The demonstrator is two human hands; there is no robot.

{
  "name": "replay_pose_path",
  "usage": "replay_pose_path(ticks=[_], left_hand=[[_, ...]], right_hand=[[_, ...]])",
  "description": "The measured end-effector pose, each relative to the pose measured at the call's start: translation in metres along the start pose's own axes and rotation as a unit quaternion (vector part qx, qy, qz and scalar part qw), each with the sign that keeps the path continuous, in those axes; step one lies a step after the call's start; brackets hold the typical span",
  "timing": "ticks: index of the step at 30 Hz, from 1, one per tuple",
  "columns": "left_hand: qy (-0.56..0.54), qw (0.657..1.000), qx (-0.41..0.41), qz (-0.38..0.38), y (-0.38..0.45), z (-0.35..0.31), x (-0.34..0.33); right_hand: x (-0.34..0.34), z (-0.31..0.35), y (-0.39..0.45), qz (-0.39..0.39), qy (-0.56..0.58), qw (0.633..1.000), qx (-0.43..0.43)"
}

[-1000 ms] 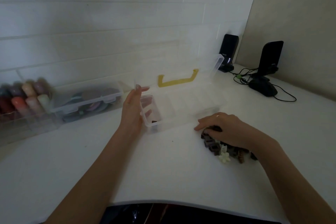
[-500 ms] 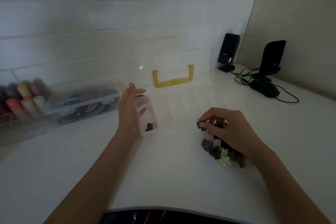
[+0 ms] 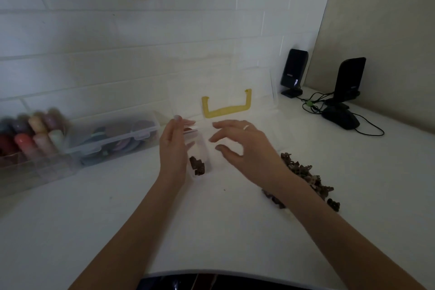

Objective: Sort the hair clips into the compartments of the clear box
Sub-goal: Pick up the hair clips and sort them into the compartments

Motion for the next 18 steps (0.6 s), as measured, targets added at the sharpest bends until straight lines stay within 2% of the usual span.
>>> replay_pose_path(ticks=[5, 11, 18], left_hand=[[-0.009, 1.000, 0.011, 0.016, 0.002, 0.003, 0.001], [-0.031, 0.997, 0.056, 0.053, 0.006, 0.004, 0.004], [-0.068, 0.989, 0.098, 0.092, 0.006, 0.002, 0.004]], right_hand=[[0.039, -0.027, -0.027, -0.026, -0.048, 0.998, -0.036], [0.049, -0.058, -0.059, 0.010, -0.118, 0.989, -0.087], [0.037, -0.069, -0.062, 0.057, -0.212, 0.971, -0.100]])
Point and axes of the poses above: each hand's wrist, its own y-axis towards the middle knuckle, its own x-axis out of the back of the hand, z = x × y, the point moved 1 cm from there along y, towards the middle knuckle, and after that the axes turned 1 degree about -x, right-handed, at the moved point
